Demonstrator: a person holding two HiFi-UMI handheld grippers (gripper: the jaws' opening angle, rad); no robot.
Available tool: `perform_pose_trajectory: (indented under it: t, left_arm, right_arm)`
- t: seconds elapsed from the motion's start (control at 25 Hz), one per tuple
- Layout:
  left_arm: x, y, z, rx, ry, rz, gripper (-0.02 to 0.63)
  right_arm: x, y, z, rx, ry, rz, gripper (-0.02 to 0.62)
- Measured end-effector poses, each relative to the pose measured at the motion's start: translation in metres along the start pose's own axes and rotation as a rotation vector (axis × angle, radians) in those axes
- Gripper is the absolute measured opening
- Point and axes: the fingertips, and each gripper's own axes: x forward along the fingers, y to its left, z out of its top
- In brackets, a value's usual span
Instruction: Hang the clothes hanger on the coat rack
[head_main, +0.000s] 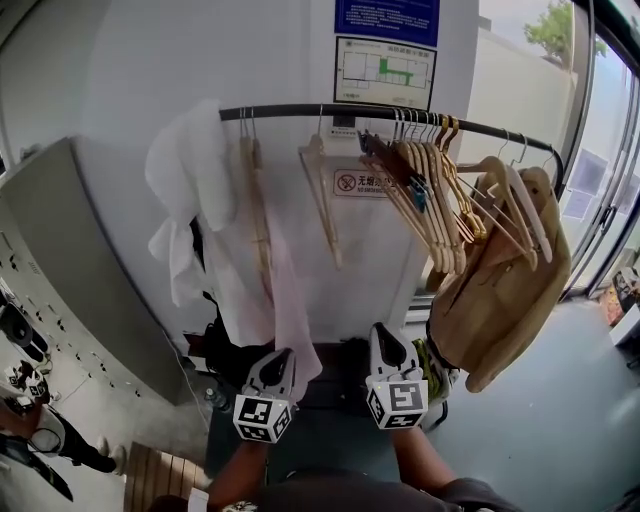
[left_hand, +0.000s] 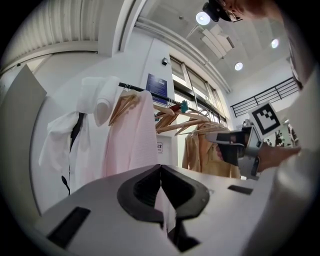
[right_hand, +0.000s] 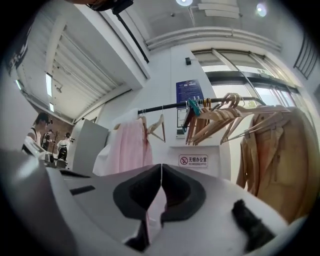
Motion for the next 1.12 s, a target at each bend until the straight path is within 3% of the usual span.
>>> perform_pose_trajectory:
  t: [0.36, 1.12]
  left_arm:
    - [0.005, -0.015, -0.002, 0.028, 0.009, -0.025, 0.009]
    - [0.016, -0.037, -0.004, 0.039, 0.013, -0.068, 0.009]
  right_arm:
    - [-0.025, -0.003, -0.049, -0.044, 0.069, -0.022, 0.015]
    - [-0.034, -0.011, -0.059, -0.044, 0.106, -0.041, 0.015]
